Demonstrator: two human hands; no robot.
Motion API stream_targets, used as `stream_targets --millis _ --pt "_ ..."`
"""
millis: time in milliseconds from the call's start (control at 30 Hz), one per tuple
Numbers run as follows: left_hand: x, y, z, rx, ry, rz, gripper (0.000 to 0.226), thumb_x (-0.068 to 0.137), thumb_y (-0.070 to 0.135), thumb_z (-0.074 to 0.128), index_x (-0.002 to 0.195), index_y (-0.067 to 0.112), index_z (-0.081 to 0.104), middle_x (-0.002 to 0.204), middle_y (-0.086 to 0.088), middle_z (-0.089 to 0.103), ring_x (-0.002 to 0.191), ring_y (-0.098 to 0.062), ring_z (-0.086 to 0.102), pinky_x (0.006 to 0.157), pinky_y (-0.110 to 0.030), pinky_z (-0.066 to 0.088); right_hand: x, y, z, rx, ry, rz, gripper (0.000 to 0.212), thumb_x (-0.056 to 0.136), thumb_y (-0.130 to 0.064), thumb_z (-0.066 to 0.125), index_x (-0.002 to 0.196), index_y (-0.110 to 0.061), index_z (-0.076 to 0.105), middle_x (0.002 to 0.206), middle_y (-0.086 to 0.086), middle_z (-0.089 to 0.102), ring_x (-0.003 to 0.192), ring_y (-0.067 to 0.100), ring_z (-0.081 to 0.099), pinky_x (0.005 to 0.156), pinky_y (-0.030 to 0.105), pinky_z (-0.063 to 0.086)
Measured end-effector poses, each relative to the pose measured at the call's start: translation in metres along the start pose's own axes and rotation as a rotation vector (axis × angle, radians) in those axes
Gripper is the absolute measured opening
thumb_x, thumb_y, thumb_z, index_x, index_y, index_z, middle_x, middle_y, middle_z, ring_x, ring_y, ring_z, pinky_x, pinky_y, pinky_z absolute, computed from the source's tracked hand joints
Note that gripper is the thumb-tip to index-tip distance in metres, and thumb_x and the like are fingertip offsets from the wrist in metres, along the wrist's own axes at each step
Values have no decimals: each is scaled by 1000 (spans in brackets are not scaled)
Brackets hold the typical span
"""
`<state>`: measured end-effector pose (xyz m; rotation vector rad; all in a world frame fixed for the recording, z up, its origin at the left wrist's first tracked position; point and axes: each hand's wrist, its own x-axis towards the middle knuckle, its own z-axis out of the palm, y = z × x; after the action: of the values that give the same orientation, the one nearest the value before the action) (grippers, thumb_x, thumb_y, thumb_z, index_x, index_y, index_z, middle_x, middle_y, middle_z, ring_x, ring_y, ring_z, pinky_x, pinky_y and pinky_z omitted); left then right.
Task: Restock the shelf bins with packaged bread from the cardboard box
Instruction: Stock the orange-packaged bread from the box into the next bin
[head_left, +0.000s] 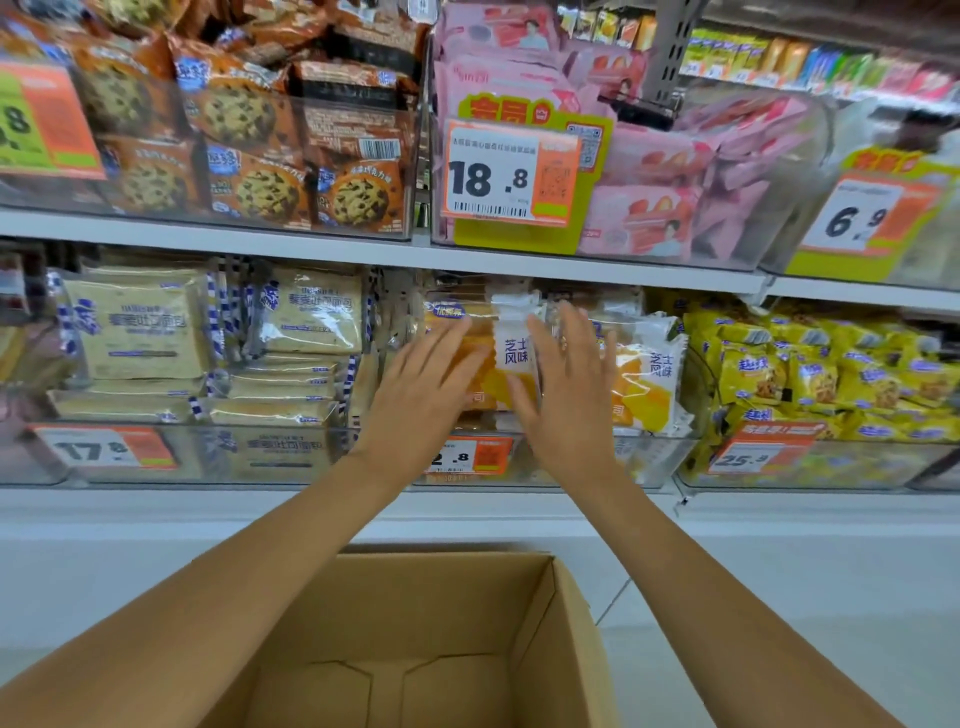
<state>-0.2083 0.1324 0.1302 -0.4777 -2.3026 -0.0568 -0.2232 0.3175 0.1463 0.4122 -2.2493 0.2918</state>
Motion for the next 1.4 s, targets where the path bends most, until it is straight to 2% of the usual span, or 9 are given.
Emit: stream_targets --millis 100,233,400,800,967,1067,1233,1333,1400 --pt "9 10 8 3 -119 -33 66 98 52 40 154 22 24 162 -11 20 150 -31 18 120 -50 20 -14 39 -6 -20 49 158 64 90 -52 49 146 -24 37 156 17 28 147 33 21 118 59 7" --pt "20 17 24 52 -149 -67 66 98 58 17 156 30 1 165 -12 7 152 -34 3 121 -57 11 -3 69 0 -54 -64 77 71 87 -65 45 149 -31 36 160 13 23 149 31 15 115 61 4" --pt "24 14 34 122 -122 -34 68 98 59 18 157 28 1 165 -15 6 151 -37 3 119 -60 10 6 71 16 -166 -54 -96 70 89 -66 38 149 -30 32 157 13 32 146 35 25 111 68 14" --pt "13 21 27 6 -151 -125 72 97 58 34 157 30 8 165 -14 6 152 -35 2 119 -60 9 -2 70 1 -154 -161 -9 83 85 -75 33 154 -28 26 161 11 20 150 31 13 114 66 2" --pt "-3 16 8 -57 -177 -171 78 94 60 38 158 25 10 165 -12 4 152 -31 -1 122 -52 6 -10 56 -19 -125 -169 20 76 87 -67 39 152 -28 31 161 12 20 149 30 16 115 63 8" --pt "-32 12 -13 -122 -239 -184 79 96 57 39 158 25 4 165 -9 -3 152 -29 -7 123 -48 2 -31 41 -36 -22 -171 14 68 89 -58 47 147 -23 39 156 12 32 143 31 29 116 54 20" --pt "-149 7 -80 -318 -477 -411 84 88 69 31 152 36 -13 163 2 -17 150 -17 -18 124 -43 2 -119 15 -77 267 -447 105 57 93 -40 62 142 -16 46 148 5 43 137 24 39 112 43 35" --pt "-246 -8 -123 -232 -641 -572 94 79 78 25 154 35 -12 164 1 -12 152 -25 -9 121 -54 13 -184 -2 -108 259 -791 201 71 91 -53 57 151 -25 31 161 0 20 148 18 18 118 36 24" --pt "-308 -18 -146 -176 -758 -696 95 82 75 37 153 38 -16 165 -1 -14 152 -33 -6 114 -64 20 -224 -11 -126 241 -983 257 85 89 -58 57 155 -29 13 164 -1 2 151 18 4 119 39 19"
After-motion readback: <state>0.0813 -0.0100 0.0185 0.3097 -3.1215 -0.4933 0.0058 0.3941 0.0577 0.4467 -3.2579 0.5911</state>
